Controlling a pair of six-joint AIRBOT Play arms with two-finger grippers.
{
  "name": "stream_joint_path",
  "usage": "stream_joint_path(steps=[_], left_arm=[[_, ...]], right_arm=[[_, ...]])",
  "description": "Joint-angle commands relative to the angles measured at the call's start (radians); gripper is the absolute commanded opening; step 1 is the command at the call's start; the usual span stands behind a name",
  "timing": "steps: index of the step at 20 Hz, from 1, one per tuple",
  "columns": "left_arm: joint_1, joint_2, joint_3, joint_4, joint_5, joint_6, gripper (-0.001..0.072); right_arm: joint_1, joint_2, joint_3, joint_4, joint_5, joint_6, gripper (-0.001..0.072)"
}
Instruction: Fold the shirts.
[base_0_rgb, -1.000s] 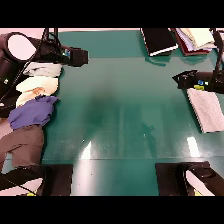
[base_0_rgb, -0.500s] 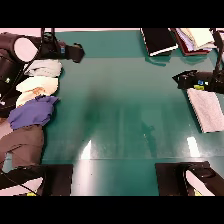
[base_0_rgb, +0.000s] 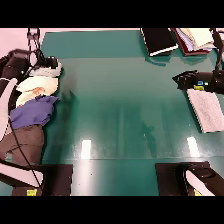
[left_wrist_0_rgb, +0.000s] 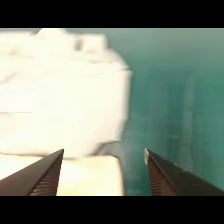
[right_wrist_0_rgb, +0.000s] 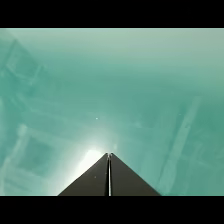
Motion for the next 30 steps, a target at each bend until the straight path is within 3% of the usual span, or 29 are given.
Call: stream_joint_path(steps=[1, 8, 9, 10, 11, 16, 20, 25, 28, 30], left_arm=[[0.073, -0.134, 0.001, 0.011, 0.133, -0.019, 0.0613], [0.08, -0.2, 0.01, 0.007, 0.22, -0.02, 0.0601], [0.08, -0.199, 0.026, 0.007, 0.212, -0.019, 0.0422], [0.08, -0.198, 0.048, 0.008, 0.195, -0.018, 0.012], [0.08, -0.198, 0.077, 0.008, 0.177, -0.016, 0.0029], [0.076, -0.122, 0.317, 0.008, -0.034, -0.007, 0.002], [0.009, 0.111, 0.46, 0.002, -0.109, 0.125, 0.002], [-0.206, 0.41, 0.469, -0.07, -0.296, 0.278, 0.002], [-0.4, 0.451, 0.46, -0.184, -0.433, 0.335, 0.002], [-0.549, 0.437, 0.417, -0.29, -0.451, 0.371, 0.002]], right_arm=[[0.0, 0.001, 0.001, 0.0, 0.037, 0.0, 0.0016], [0.001, 0.001, 0.001, 0.006, 0.065, 0.0, 0.0016], [0.001, 0.001, 0.001, 0.008, 0.064, 0.0, 0.0016], [0.001, 0.001, 0.001, 0.008, 0.065, 0.0, 0.0016], [0.001, 0.001, 0.001, 0.009, 0.066, 0.0, 0.0016], [0.034, 0.001, 0.031, 0.008, 0.039, 0.0, 0.0016], [0.037, 0.001, 0.178, 0.005, -0.025, 0.0, 0.0016], [0.037, 0.001, 0.367, -0.002, -0.085, 0.0, 0.0016], [0.037, 0.001, 0.446, -0.003, -0.087, 0.0, 0.0016], [0.037, 0.001, 0.476, -0.003, -0.088, 0.0, 0.0015]])
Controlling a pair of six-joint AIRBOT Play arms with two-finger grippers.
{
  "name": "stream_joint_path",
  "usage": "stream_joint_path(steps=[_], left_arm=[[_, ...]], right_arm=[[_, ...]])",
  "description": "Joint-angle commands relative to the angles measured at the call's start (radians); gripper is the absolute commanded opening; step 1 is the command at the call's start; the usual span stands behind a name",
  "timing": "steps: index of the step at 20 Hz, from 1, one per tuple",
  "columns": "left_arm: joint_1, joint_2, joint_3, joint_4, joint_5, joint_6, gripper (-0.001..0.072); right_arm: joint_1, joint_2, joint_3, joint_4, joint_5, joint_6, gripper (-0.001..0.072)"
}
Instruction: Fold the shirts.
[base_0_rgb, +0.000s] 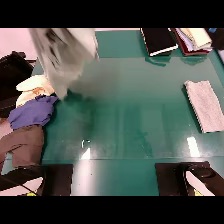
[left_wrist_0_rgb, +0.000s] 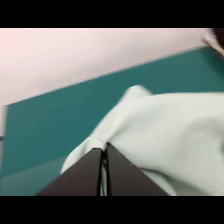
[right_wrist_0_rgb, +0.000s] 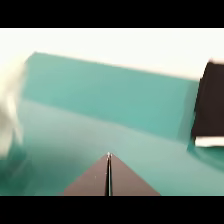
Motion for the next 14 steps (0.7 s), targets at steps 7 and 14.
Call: stream_joint_path(steps=[7, 14], left_arm=[[-0.446, -0.122, -0.144, -0.41, -0.034, 0.145, 0.057], [-0.036, -0.108, -0.198, -0.373, -0.294, -0.029, 0.0569]], right_arm=[[0.0, 0.001, 0.078, 0.0, 0.014, 0.0, 0.0016], [0.0, 0.0, 0.078, 0.0, 0.026, 0.0, 0.0015]])
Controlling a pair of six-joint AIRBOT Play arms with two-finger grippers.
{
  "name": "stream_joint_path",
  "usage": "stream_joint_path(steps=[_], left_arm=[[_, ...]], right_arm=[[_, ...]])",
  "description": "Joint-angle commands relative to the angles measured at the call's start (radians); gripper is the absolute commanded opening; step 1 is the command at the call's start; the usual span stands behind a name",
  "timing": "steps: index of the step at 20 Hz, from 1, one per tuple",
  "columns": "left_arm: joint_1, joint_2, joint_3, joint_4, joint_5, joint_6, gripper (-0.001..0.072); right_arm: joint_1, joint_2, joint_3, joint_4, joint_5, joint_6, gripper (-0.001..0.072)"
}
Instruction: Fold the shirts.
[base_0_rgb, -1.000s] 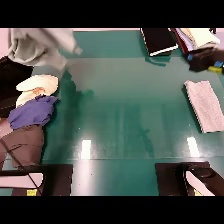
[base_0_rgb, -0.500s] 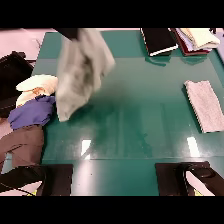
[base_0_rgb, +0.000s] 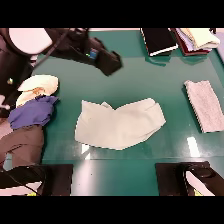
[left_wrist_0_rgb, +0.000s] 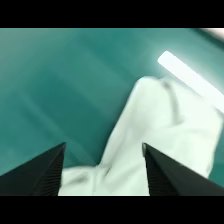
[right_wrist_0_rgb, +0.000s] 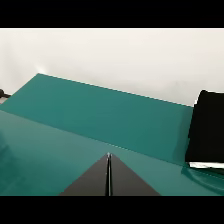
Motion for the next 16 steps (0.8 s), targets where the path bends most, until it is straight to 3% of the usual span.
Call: stream_joint_path(steps=[1, 5, 10, 14, 16], left_arm=[[0.217, 0.002, -0.09, -0.023, -0.158, -0.058, 0.0569], [0.372, 0.082, -0.48, -0.101, -0.106, -0.073, 0.057], [0.39, 0.141, -0.917, -0.1, -0.015, -0.073, 0.0571], [0.39, 0.141, -1.094, -0.16, 0.068, -0.066, 0.0571], [0.389, 0.14, -1.124, -0.266, 0.093, 0.0, 0.0569]], right_arm=[[0.0, 0.0, 0.001, 0.0, 0.008, 0.0, 0.0016], [0.0, 0.0, 0.0, 0.0, 0.019, 0.0, 0.0016], [0.001, -0.026, 0.0, 0.004, 0.042, 0.001, 0.0016], [0.001, -0.046, 0.0, 0.007, 0.068, 0.001, 0.0015], [0.001, -0.05, 0.0, 0.01, 0.07, 0.001, 0.0016]])
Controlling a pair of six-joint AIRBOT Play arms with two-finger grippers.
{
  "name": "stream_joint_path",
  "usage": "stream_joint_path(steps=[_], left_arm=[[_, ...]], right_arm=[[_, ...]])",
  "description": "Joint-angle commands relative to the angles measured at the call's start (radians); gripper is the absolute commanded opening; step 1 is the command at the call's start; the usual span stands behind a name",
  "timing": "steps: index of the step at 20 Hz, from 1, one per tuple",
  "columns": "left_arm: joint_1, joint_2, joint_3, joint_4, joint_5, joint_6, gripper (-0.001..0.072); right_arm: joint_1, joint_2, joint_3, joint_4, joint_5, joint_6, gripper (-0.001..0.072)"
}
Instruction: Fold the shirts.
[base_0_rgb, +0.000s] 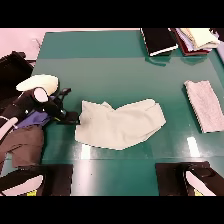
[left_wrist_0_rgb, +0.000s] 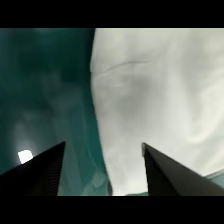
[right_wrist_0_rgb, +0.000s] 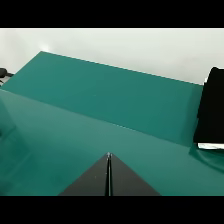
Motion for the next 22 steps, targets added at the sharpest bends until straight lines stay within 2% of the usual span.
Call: stream_joint_path(steps=[1, 2, 3, 4, 8, 11, 12, 13, 14, 18, 22], left_arm=[[0.004, 0.004, -0.089, -0.146, 0.054, 0.071, 0.0549], [0.004, 0.004, -0.082, -0.164, 0.055, 0.086, 0.0389], [0.004, 0.004, -0.069, -0.165, 0.055, 0.089, 0.0112], [0.004, 0.004, -0.043, -0.149, 0.053, 0.088, 0.0019], [0.004, 0.018, 0.192, -0.036, 0.029, 0.079, 0.0021], [0.004, 0.018, 0.369, -0.008, 0.023, 0.076, 0.0021], [0.004, 0.018, 0.406, -0.008, 0.023, 0.076, 0.0021], [0.004, 0.018, 0.425, -0.009, 0.023, 0.076, 0.0021], [0.004, 0.018, 0.435, -0.01, 0.022, 0.076, 0.0021], [0.004, 0.013, 0.434, -0.009, 0.0, 0.061, 0.0021], [0.004, 0.013, 0.434, -0.009, -0.008, 0.053, 0.0021]], right_arm=[[0.001, -0.009, 0.0, 0.003, 0.018, 0.001, 0.0016], [0.0, -0.009, 0.0, -0.003, 0.028, 0.001, 0.0015], [-0.008, -0.009, 0.0, -0.009, 0.055, 0.001, 0.0016], [-0.027, -0.01, 0.0, -0.008, 0.103, 0.001, 0.0016], [-0.199, -0.049, -0.065, -0.005, 0.436, 0.005, 0.0015], [-0.333, -0.056, -0.286, -0.004, 0.477, 0.004, 0.0019], [-0.365, -0.061, -0.379, -0.003, 0.459, 0.004, 0.0164], [-0.385, -0.073, -0.464, 0.004, 0.433, 0.004, 0.0472], [-0.394, -0.092, -0.544, 0.01, 0.412, 0.004, 0.0598], [-0.344, -0.24, -0.755, 0.135, 0.279, -0.057, 0.0594], [-0.22, -0.396, -0.779, 0.24, 0.144, -0.087, 0.0587]])
